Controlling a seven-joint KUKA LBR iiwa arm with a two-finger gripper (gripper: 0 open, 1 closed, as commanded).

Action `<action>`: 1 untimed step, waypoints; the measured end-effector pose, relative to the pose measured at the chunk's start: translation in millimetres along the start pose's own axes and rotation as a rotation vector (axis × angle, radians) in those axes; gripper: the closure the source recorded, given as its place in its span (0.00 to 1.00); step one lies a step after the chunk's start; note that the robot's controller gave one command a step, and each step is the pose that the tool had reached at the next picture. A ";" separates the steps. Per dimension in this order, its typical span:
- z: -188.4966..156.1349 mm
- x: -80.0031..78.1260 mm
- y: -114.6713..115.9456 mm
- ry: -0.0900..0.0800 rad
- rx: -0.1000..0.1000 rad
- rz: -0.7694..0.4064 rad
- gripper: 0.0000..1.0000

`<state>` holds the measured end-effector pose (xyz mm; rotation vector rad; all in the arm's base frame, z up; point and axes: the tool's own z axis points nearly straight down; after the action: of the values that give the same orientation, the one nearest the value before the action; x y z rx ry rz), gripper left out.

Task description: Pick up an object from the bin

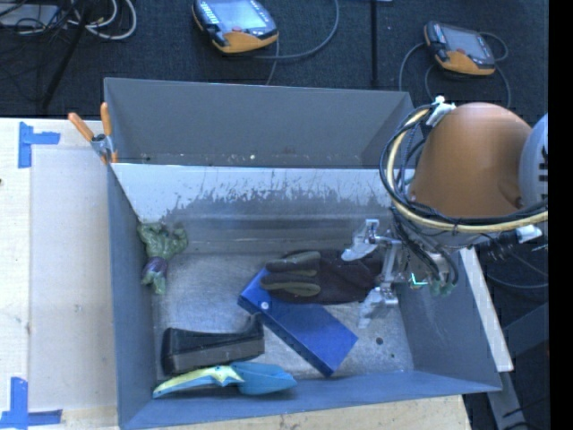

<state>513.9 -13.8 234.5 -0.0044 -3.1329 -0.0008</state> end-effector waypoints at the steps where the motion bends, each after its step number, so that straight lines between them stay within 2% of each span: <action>1: -3.3 -1.4 0.0 -0.007 0.000 0.000 0.00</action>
Offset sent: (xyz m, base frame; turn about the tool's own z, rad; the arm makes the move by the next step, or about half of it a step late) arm 0.0679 -0.0130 -0.1645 -0.0615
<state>515.3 -13.7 237.8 -0.0037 -3.1399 -0.0004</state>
